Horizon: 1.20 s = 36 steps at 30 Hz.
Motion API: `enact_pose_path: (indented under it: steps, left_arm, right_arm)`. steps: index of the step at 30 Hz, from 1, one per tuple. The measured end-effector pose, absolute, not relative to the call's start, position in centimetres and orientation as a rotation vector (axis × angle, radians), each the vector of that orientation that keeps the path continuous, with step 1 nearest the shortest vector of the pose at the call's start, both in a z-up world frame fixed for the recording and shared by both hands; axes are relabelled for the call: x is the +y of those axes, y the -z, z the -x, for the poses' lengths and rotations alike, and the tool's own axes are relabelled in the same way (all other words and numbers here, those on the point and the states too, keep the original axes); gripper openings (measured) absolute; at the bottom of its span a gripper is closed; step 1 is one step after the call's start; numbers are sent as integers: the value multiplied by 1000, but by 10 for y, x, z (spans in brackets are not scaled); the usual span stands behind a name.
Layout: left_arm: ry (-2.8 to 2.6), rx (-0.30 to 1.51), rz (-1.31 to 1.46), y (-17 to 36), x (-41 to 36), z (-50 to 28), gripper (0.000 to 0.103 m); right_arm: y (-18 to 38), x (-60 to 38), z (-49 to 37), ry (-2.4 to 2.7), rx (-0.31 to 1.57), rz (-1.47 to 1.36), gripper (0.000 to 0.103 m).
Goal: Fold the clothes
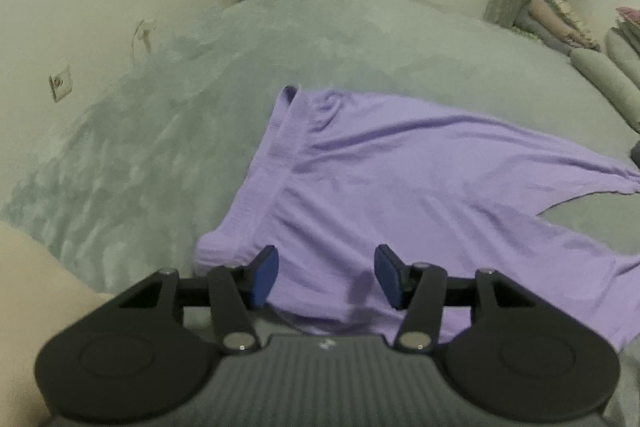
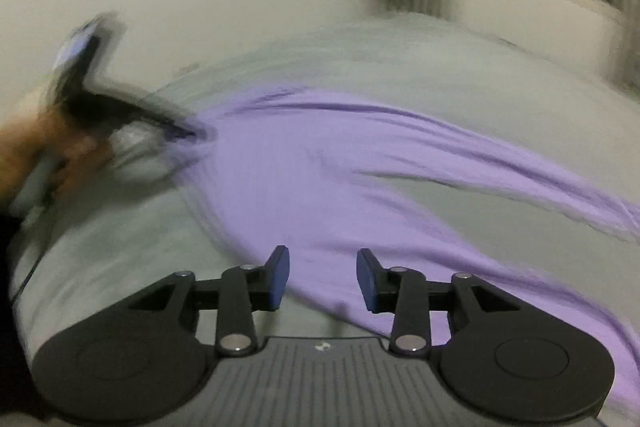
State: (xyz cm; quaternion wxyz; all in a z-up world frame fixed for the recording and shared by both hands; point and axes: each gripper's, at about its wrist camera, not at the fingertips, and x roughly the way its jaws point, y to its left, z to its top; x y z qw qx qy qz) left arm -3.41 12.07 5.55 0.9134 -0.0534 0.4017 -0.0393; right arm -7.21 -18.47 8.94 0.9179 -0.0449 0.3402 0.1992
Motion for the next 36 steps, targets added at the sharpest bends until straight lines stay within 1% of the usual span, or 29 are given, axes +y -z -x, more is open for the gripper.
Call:
enact_pose_path:
  steps: [2,5,9,11,14,16,21,23,24,25,26,27,28,30,32,36]
  left_arm:
    - [140,832,115,-55,110,38,56]
    - [228,839,124,-55,94,43,56]
    - [290,872,112,-45,70,48,56]
    - [288,867,55,-41,59,51,58]
    - [288,857,-8,-36,47,54,63]
    - [289,857,-16,-35,44,54,63]
    - [296,859,-8,-35,51,53,63]
    - [297,858,-14,-35,51,54,63]
    - [297,858,-15,-35,51,54,63]
    - [298,858,-16,-34,51,53,63]
    - [298,858,-17,-34,52,53,63]
    - [298,859,-13,-34,52,53,63]
    - [297,860,-8,-35,53,53,63]
    - [298,858,-17,-34,52,53,63]
    - [299,856,-29,-34,50,54,65]
    - [299,855,-35,-33,49,53,66]
  right_arm:
    - [-86,-229,71,-237,728,-19,36]
    - [-79,-268,81,-98,752,-37,36]
    - [-87,-282,89,-147,748,132,36]
    - [-91,-284,85,-245,753,227,36]
    - [-79,-284,49,-340,853,339,36]
    - [-68,-283,29,-351,924,467,36]
    - [-73,-288,4,-511,977,540,42]
    - [-68,-289,-7,-552,1036,550,42]
    - [-68,-289,-9,-561,1053,553,41]
    - [-68,-289,-11,-570,1067,557,36]
    - [-70,-287,-10,-576,1070,569,20]
    - [-71,-285,-8,-580,1070,584,14]
    - [-72,-283,-1,-578,1064,609,14]
    - [-71,-280,16,-594,1064,645,9]
    - [-69,-281,25,-584,1050,648,8]
    - [-73,-279,42,-553,1009,664,5]
